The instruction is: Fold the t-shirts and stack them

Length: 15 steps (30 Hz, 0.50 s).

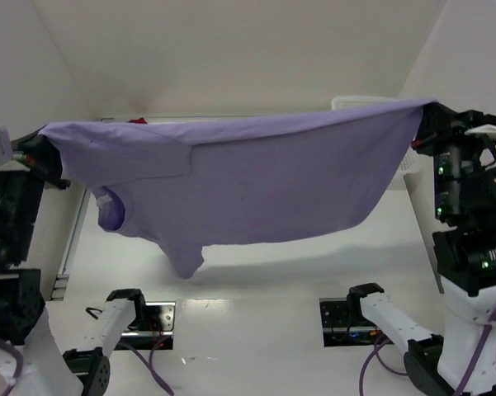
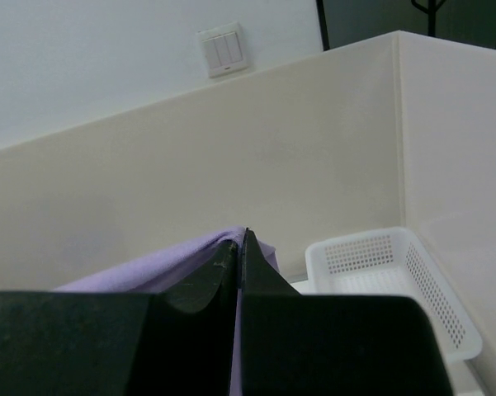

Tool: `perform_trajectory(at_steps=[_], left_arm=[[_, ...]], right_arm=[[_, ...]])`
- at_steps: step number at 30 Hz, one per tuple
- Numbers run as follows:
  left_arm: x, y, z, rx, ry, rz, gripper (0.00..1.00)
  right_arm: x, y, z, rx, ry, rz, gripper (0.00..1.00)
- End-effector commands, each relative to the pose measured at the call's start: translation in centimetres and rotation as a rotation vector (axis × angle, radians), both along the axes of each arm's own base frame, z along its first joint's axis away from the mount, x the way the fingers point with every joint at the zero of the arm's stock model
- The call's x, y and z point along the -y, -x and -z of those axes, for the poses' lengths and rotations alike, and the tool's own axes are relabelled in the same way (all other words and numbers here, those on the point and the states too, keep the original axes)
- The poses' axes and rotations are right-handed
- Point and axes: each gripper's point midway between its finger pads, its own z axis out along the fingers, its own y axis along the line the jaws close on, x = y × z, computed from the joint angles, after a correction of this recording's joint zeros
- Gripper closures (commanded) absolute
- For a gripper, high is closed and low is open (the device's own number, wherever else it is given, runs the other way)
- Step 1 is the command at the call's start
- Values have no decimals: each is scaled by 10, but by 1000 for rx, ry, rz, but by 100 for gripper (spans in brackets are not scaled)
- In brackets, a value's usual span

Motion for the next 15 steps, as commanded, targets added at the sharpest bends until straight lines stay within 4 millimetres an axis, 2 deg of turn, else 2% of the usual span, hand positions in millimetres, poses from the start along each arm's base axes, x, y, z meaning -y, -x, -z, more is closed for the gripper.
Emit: perform_trajectory(at_steps=[1,2,5,6,7,8,10,12,13,14,15], left_arm=[[-5,32,-15,94,29,-44,100],[-7,39,-13,104,33,-58,100],[-12,33,-3,67,44,-81,100],[-11,22,2,36,54,-70,100],[-13,1,13,-16,67,-69,100],[-14,-11,18,-39,68,-70,100],[-14,-44,43,-130,79,-56,100],[-16,-60,57,-162,82,-57,100],[-17,-77,81,-226,86,-59,100],[-18,-84,93,-251,88,-60,100],[-19,-91,100,-259,88,-60,100]], right_arm=[[5,24,3,18,-17,3,100],[6,25,7,7,-16,3,100],[9,22,16,-36,-16,25,100],[10,17,21,-58,-15,34,100],[7,1,29,-95,-9,35,100],[4,-12,41,-139,1,27,100],[-6,-35,59,-192,6,-9,100],[-14,-54,83,-238,-6,-34,100],[-15,-59,92,-257,-4,-34,100],[-17,-74,118,-310,-5,-35,100],[-21,-83,133,-340,1,-46,100]])
